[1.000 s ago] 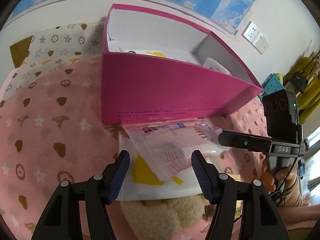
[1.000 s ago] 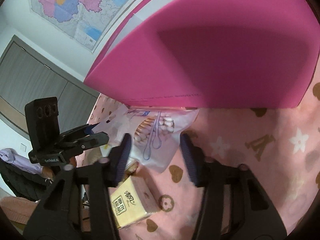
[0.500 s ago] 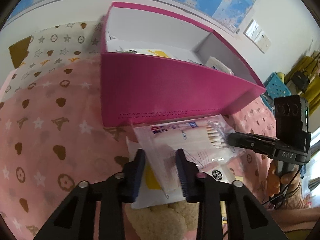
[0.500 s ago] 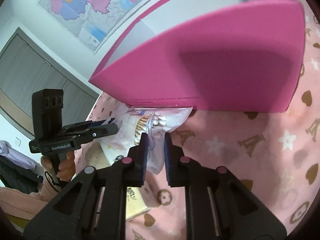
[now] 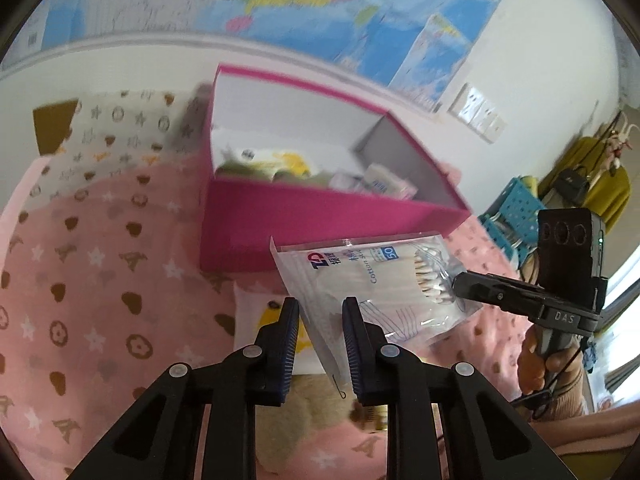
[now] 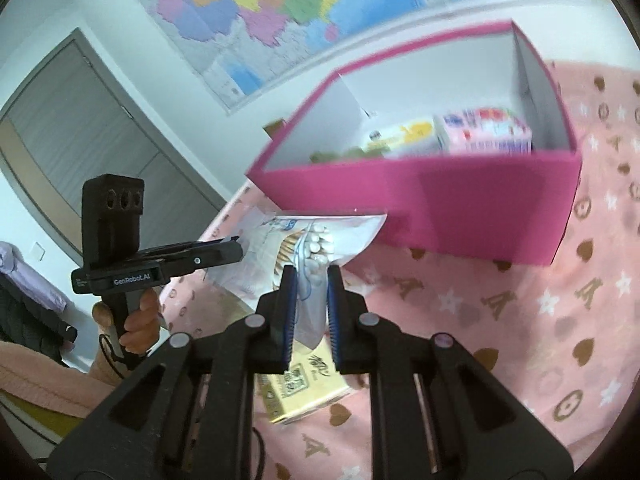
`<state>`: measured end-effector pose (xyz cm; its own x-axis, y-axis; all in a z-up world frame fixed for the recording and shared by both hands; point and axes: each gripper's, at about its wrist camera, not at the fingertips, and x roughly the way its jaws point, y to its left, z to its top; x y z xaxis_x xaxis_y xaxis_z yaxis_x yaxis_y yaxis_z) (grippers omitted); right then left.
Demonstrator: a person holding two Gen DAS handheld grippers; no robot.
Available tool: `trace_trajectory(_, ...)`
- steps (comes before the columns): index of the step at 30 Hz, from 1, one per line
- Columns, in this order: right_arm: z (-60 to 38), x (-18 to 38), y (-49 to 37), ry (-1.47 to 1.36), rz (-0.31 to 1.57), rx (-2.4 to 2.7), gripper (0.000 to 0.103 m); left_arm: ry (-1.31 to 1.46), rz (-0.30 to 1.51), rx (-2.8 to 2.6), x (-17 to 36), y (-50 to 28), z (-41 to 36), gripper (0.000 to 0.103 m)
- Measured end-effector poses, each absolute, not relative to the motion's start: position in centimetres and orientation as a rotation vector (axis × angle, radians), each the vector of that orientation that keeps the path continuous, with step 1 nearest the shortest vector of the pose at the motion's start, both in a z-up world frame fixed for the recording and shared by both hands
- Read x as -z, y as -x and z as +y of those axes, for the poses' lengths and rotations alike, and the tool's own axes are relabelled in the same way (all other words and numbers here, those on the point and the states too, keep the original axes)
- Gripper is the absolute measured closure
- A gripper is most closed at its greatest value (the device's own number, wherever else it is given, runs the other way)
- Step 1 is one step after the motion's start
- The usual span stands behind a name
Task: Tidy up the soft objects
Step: 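Carry the cotton swab packet into the box and release it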
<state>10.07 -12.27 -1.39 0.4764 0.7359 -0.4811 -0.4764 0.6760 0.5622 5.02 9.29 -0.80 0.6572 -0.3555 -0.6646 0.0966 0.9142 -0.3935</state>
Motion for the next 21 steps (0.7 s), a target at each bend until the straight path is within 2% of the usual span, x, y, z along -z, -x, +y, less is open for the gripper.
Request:
trace_trajectory(10, -12.7, -4.2, -11.1, -0.293, 0.628, -0.769, 0.087, 0.265, 0.683, 0.247, -4.3, -6.1, 8.8, 0.081)
trace_trajectory(21, -12.8, -4.5, -18.6, -0.306, 0.66, -0.733, 0.087, 0.257, 0.684, 0.199, -5.1, -12.0, 10.8, 0.081)
